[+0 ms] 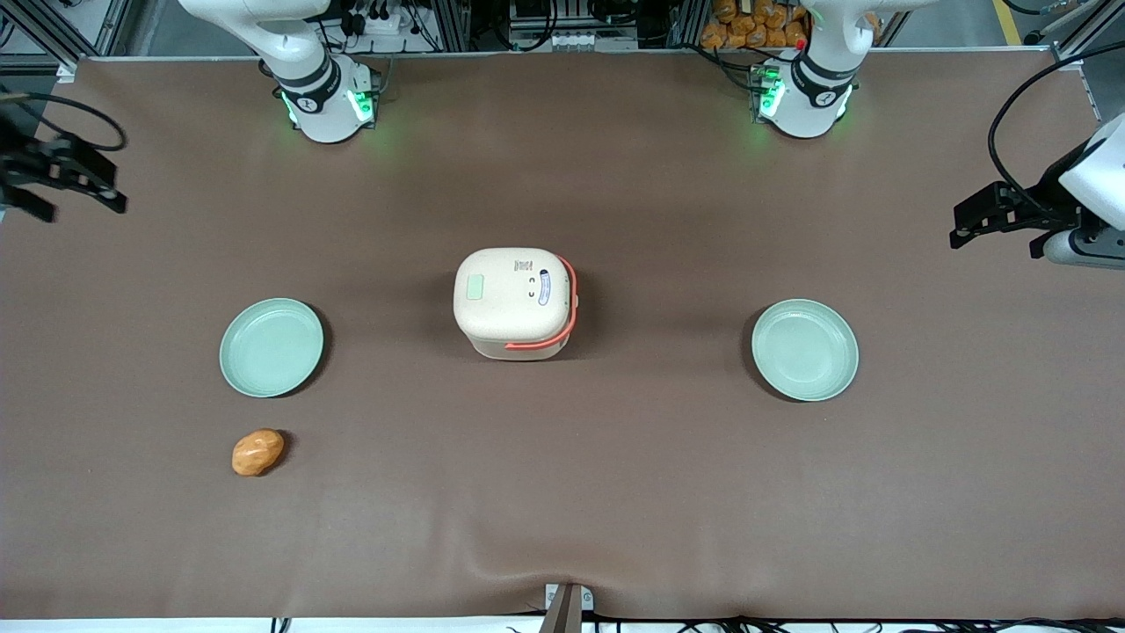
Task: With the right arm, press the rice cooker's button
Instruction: 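Move the right gripper over the white rice cooker's front panel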
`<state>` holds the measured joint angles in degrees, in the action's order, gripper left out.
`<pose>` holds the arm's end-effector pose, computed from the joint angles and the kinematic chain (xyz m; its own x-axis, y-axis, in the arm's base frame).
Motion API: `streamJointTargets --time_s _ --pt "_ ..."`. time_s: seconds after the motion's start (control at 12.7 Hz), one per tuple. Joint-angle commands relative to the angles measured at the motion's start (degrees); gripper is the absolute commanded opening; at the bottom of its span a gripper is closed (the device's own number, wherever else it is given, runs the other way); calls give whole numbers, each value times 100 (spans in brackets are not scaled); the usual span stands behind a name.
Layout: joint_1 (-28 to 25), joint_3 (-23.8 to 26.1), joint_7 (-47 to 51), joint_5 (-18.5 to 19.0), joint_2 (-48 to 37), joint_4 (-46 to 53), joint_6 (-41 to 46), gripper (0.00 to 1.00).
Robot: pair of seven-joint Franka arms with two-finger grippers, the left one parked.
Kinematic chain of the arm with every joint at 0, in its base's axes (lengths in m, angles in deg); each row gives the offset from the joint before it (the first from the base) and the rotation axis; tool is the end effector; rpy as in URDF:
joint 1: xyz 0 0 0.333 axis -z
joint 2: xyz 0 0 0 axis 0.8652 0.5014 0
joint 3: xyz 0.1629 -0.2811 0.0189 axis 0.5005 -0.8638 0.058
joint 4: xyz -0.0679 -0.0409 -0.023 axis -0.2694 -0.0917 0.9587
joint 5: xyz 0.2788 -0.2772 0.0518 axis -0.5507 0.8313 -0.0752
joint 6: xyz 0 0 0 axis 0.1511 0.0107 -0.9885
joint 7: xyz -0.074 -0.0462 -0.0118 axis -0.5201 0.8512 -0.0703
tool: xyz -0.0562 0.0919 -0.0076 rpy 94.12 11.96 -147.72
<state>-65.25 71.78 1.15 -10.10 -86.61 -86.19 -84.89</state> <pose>0.5442 0.0352 0.6818 0.9933 0.1158 0.0032 0.1159 -0.9928 -0.0294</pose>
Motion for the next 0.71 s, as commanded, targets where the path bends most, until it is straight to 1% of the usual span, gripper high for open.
streamJointTargets --time_s 0.0,0.16,0.31,0.47,0.63 --pt "-737 -26 818 83 291 133 -88 31" --pt "-1081 -26 1241 39 458 133 -141 0" --pt "-1433 -26 1260 39 677 133 -185 0" --pt "-1758 -26 1269 -22 1011 133 -517 0" --pt "-1934 -26 1278 -49 1258 133 -712 0"
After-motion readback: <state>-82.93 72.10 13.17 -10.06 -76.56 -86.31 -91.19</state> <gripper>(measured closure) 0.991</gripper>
